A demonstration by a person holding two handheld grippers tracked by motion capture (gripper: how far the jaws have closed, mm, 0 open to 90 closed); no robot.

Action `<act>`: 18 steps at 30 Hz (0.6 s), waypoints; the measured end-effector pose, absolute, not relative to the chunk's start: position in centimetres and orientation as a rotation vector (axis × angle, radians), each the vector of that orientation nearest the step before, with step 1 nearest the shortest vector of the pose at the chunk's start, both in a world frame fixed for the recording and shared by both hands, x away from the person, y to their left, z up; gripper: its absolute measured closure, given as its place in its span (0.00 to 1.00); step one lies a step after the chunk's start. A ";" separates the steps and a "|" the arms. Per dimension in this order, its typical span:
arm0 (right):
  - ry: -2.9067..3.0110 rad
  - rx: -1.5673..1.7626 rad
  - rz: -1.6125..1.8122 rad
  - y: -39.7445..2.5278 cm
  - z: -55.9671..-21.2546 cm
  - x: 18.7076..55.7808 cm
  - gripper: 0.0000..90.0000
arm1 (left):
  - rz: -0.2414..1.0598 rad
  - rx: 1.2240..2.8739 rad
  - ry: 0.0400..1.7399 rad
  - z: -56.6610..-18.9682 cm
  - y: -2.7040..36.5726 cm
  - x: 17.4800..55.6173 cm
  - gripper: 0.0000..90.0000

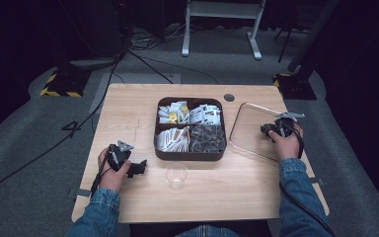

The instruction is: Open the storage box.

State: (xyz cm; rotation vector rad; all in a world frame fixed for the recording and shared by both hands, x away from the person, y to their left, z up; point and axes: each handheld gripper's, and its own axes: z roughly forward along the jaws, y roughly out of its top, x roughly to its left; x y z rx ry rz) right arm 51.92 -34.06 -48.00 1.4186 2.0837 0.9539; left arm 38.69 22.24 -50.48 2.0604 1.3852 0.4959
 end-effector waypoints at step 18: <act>2.094 1.434 0.928 -34.7 -49.0 51.8 0.65 | 0.501 2.051 1.400 -50.5 22.1 38.9 0.00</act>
